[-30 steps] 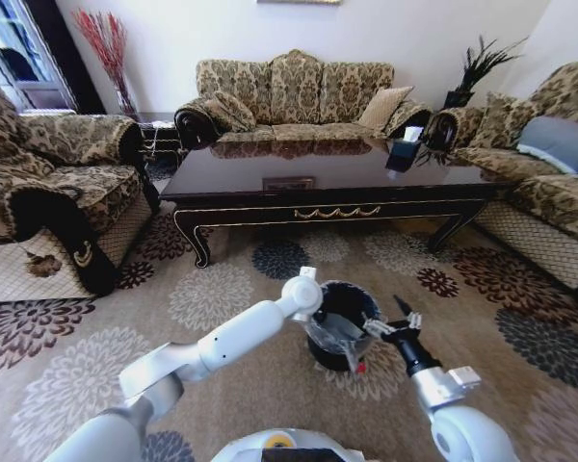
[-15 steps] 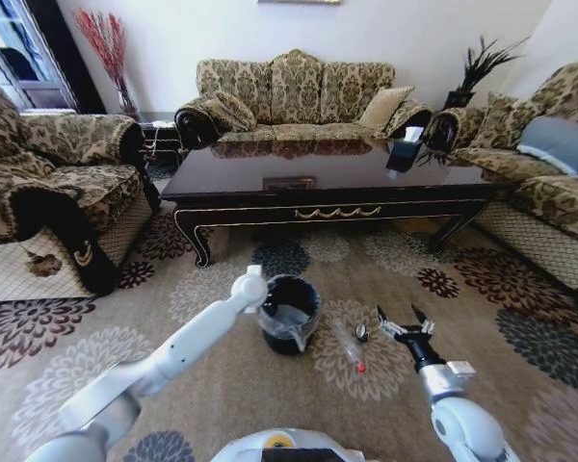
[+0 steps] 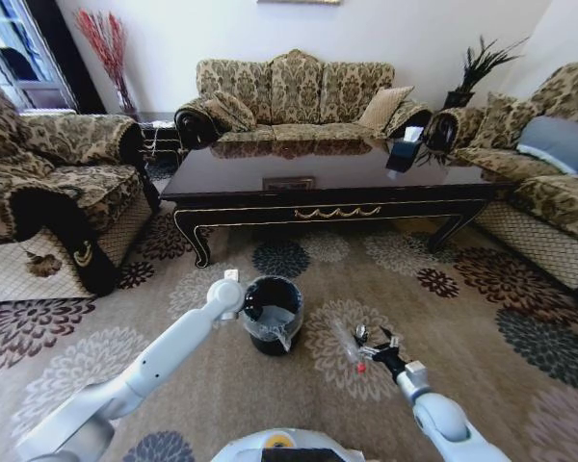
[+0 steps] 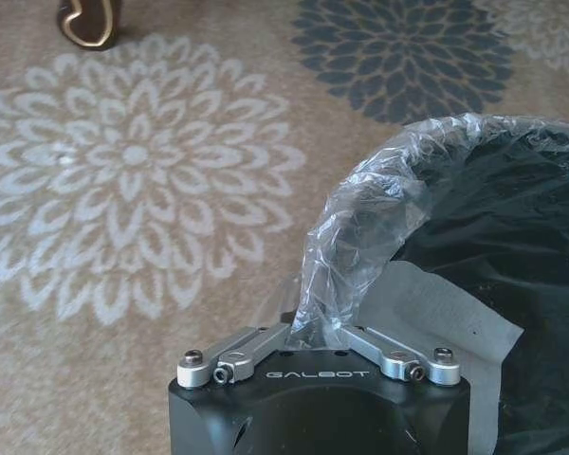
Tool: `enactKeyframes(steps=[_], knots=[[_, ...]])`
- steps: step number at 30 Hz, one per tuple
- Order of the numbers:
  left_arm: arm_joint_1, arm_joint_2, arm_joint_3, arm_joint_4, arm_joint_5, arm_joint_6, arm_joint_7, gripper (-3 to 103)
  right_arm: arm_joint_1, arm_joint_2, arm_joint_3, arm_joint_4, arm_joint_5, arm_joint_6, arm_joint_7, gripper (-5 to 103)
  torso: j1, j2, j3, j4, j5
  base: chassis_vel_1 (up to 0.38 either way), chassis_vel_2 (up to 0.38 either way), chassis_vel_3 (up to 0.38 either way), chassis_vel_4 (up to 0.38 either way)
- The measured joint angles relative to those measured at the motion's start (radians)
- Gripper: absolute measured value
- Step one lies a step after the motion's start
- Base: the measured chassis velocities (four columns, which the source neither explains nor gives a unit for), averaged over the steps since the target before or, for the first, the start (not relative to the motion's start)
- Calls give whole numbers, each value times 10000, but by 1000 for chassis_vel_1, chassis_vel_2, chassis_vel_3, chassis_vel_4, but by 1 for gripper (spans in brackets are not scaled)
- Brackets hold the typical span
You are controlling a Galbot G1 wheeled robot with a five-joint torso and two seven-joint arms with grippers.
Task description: Move to the front of the table and pick up the trash from the floor, then place it into the trash bin.
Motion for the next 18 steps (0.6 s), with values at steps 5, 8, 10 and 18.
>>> enactKeyframes(steps=[5, 8, 10, 18], knots=[[502, 265, -318, -394, 54, -1, 12, 0, 745, -21, -764, -960, 482, -406, 28, 100, 0, 0, -1, -4, 0, 0, 0, 0, 0], [682, 347, -414, -509, 82, -1, 6, 0, 949, 17, -983, -1217, 643, -478, 14, 100, 0, 0, 0, -2, 0, 0, 0, 0, 0], [878, 441, -534, -665, 89, -1, -2, 0, 1225, 116, -1265, -1542, 786, -509, -8, 100, 0, 0, -1, -1, -2, 0, 0, 0, 0], [979, 564, -498, -770, 134, -30, -50, 0, 2243, 586, -1878, -2709, 1120, -456, -17, 100, 0, 0, -1, -1, 0, 0, 0, 0, 0]])
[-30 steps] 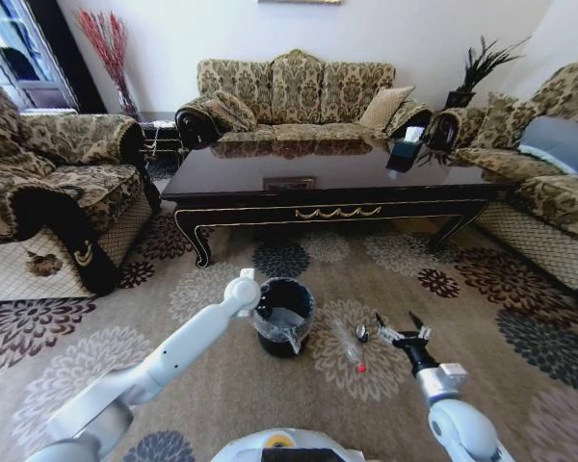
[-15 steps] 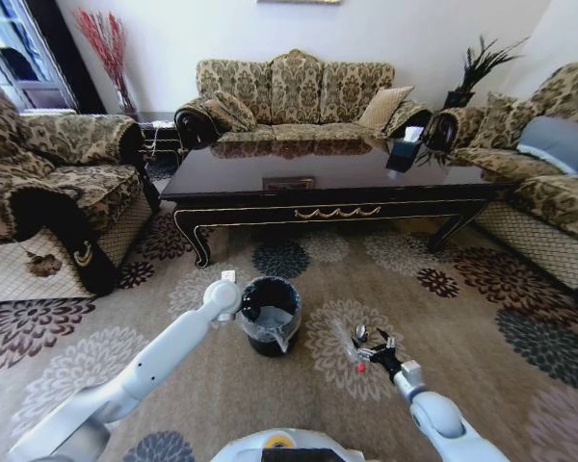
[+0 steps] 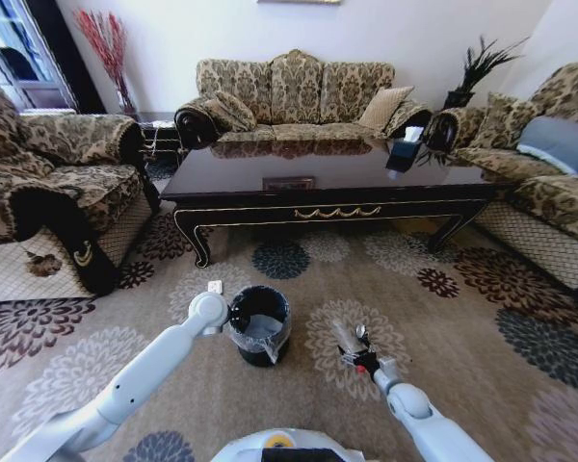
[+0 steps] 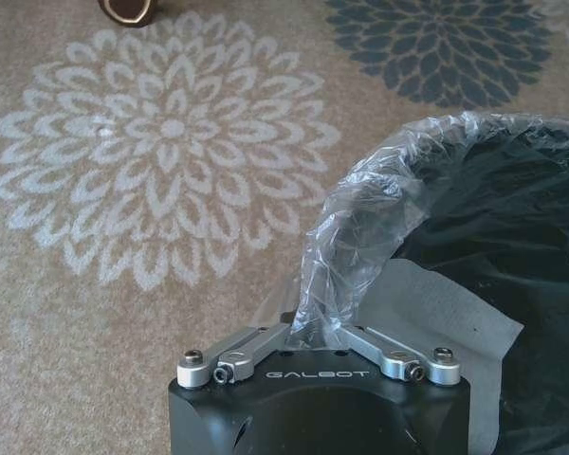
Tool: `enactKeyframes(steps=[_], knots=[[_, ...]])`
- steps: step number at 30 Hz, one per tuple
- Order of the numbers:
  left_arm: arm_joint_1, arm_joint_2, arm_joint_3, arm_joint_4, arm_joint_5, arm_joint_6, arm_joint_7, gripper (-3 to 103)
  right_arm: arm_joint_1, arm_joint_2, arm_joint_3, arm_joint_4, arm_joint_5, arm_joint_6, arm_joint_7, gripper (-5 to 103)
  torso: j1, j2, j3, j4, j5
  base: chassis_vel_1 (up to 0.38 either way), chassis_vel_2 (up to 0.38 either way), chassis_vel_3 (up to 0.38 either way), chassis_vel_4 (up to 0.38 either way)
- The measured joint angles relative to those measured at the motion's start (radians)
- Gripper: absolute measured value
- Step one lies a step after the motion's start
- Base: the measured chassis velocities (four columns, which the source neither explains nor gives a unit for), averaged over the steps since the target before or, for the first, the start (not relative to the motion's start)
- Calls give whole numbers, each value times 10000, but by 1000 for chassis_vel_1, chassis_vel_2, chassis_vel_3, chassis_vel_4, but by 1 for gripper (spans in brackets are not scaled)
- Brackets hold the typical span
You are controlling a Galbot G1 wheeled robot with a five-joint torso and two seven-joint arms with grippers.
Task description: Move to the front of the table and pick up the trash from the floor, then place it into the trash bin.
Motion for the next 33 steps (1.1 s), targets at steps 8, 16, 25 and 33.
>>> enactKeyframes(steps=[8, 16, 25, 33], knots=[[-135, -76, 260, -50, -48, -37, -108, 0, 270, 312, -31, -586, -46, -33, 14, 100, 0, 0, 0, -1, 1, 0, 0, 0, 0], [-169, -156, 321, -84, -58, -58, -139, 0, 37, 267, -30, -571, -148, -26, 18, 95, 0, 0, 0, -1, 1, 0, 0, 0, 0], [-137, -208, 235, -170, -78, -108, -165, 0, -168, 267, 38, -450, -279, 21, 40, 62, 0, 0, 0, 0, 1, 0, 0, 0, 0], [-138, -306, 112, -170, -182, -136, -232, 0, -317, 281, 200, -331, -307, 63, 49, 35, 0, 0, 0, 0, 2, 0, 0, 0, 0]])
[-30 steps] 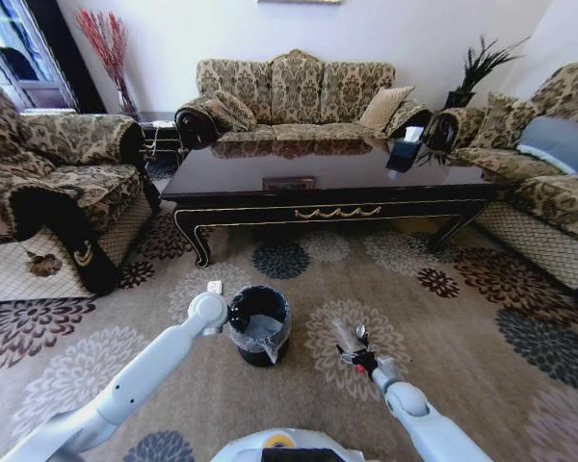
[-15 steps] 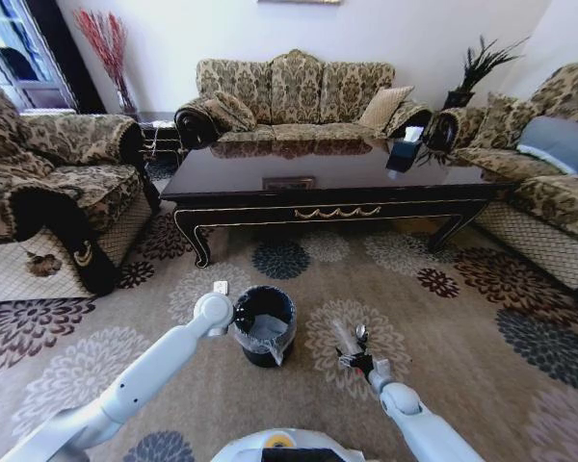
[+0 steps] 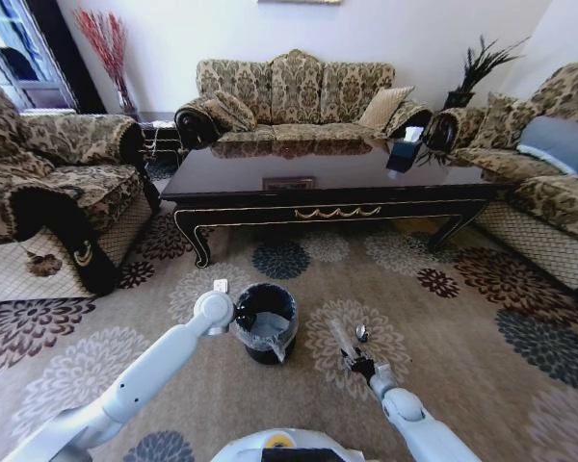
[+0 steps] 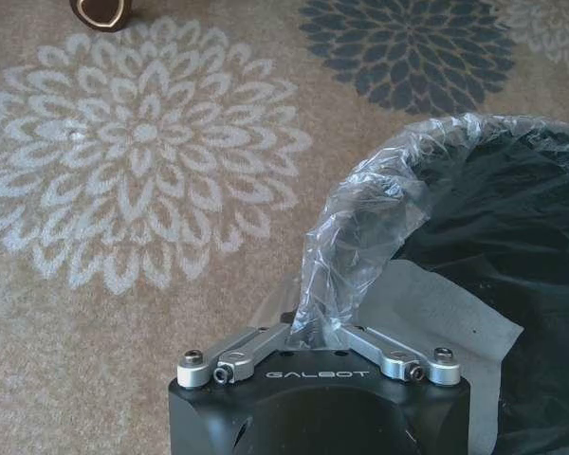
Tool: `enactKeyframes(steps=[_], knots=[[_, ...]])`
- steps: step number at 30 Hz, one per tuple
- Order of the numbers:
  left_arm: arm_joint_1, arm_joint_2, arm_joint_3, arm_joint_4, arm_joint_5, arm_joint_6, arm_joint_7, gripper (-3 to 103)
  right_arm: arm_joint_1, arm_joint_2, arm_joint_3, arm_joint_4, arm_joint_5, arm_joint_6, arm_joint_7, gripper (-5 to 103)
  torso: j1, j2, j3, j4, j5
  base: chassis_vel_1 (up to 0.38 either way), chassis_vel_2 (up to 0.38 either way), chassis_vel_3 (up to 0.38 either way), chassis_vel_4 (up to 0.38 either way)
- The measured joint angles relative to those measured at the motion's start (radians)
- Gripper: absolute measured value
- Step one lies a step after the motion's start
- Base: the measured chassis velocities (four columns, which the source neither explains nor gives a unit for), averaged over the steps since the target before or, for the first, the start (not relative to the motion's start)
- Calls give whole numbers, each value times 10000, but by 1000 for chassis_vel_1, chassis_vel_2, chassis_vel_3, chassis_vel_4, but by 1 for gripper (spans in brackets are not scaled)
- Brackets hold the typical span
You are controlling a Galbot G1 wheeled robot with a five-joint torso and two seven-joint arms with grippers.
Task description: Move to the front of the table and pick up the trash from the floor, then place it into the trash bin.
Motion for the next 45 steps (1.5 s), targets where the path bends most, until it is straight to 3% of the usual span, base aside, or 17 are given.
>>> enactKeyframes(steps=[7, 13, 25, 36, 45], knots=[[66, -172, -108, 0, 0, -22, -44, 0, -248, -39, 203, 282, 11, 102, 2, 25, 0, 0, 0, -1, 0, 0, 0, 0, 0], [-39, -237, 11, 11, 6, -21, -52, 0, -809, -343, 735, 1336, 408, 54, 42, 25, 0, 0, 0, -1, 0, 0, 0, 0, 0], [-544, -894, 1279, 235, 240, -21, -184, 0, -2975, -609, 2496, 5782, 1156, -31, 323, 25, 0, 0, 0, 0, 0, 0, 0, 0, 0], [-1163, -1603, 2287, 555, 352, -107, -262, 0, -4114, -301, 3262, 8362, 1163, 164, 560, 25, -1, 0, -1, 0, 1, 0, 0, 0, 0], [-1985, -2028, 3202, 937, 265, -119, -176, 0, -4227, -233, 3256, 9291, 1209, 199, 691, 25, -1, 0, 0, 1, 0, 0, 0, 0, 0]])
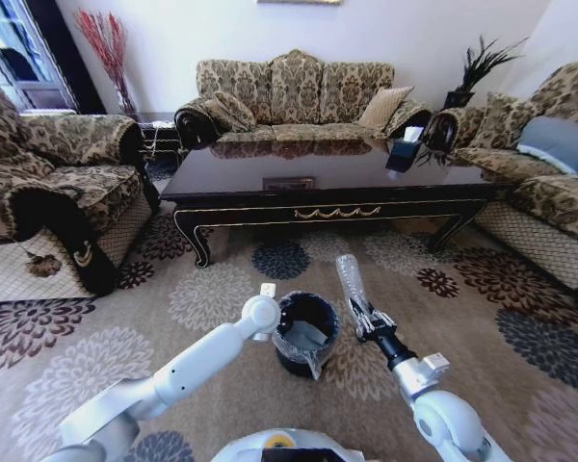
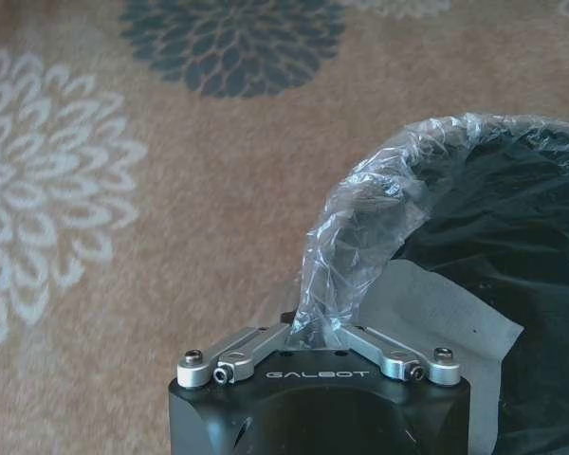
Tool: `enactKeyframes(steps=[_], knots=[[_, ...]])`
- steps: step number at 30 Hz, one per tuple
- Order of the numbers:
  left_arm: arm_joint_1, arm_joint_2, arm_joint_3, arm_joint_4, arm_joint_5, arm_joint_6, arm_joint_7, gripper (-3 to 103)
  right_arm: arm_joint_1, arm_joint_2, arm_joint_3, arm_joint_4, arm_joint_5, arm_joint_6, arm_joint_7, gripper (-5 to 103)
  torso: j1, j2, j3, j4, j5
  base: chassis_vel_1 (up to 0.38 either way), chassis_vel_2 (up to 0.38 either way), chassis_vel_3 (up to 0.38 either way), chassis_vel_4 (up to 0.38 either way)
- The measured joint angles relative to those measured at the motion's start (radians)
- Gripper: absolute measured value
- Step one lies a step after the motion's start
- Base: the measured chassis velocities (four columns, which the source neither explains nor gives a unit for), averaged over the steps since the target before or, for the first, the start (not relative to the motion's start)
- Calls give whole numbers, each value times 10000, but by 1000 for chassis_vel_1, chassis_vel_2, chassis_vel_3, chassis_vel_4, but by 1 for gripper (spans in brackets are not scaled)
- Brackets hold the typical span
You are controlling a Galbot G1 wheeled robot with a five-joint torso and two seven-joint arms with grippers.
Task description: Move to the front of the table and pick up the trash from the floor, then place it into the trash bin.
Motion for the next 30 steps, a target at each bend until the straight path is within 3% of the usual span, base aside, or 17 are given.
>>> enactKeyframes(steps=[13, 22, 27, 30], knots=[[-1126, -1188, 979, 406, -395, -115, 103, 0, -114, 83, -273, 148, -107, 288, -38, 25, 0, 0, 0, -5, 0, 0, 0, 0, 0], [-1085, -1219, 1093, 285, -406, -143, -8, 0, -109, 171, -376, -11, -276, 295, -43, 21, 0, 0, 0, -1, 0, 0, 0, 0, 0], [-1108, -1156, 1098, 273, -435, -143, -29, 0, -72, 180, -422, -148, -329, 291, -24, 35, 0, 0, 0, -1, 0, 0, 0, 0, 0], [-1123, -1033, 1061, 240, -461, -142, -32, 0, -73, 204, -426, -170, -329, 279, -15, 51, 0, 0, 0, -1, -1, 0, 0, 0, 0]])
